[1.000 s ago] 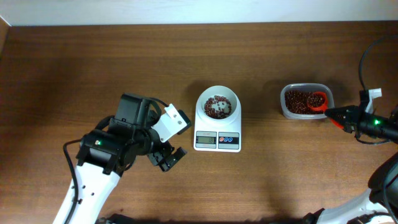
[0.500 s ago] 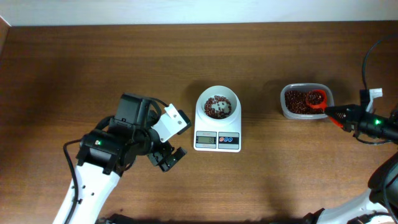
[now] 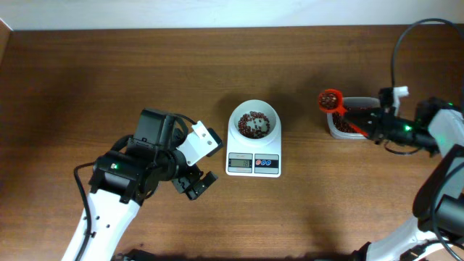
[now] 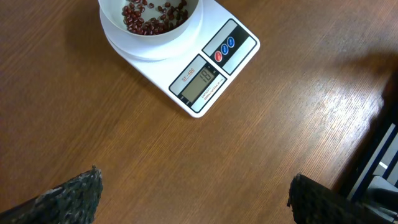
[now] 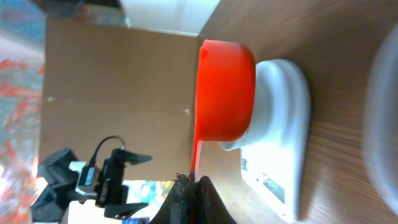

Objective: Scoop and weigh 50g on scale
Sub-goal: 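Lift the refilled scoop and carry it left over the scale bowl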

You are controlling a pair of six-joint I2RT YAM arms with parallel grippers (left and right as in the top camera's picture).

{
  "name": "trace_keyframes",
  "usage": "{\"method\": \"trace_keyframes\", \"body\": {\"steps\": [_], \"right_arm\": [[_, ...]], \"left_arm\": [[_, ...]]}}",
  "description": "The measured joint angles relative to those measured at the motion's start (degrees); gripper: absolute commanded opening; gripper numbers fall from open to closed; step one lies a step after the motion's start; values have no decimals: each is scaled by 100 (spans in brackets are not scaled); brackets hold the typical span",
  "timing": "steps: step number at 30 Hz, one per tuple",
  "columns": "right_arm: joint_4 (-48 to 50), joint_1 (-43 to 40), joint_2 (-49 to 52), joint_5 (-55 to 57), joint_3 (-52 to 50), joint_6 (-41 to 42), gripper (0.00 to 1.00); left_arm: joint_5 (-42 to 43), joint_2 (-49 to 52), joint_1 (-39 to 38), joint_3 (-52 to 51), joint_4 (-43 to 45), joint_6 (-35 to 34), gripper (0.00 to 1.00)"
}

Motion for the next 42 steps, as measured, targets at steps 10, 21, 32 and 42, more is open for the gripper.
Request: {"method": "trace_keyframes", "body": {"steps": [10,21,32,42], "right_arm": [[256,1488,0,-378,0,0,4],[1388,1921,0,-407,-11,22,4],[2518,2267,0,105,-13,24,4],[3012,2608,2,1169,-13,20,4]], "left_arm": [[0,0,0,0,0,0,99],[0,0,0,0,0,0,99],[0,0,0,0,0,0,99],[0,0,0,0,0,0,99]]}}
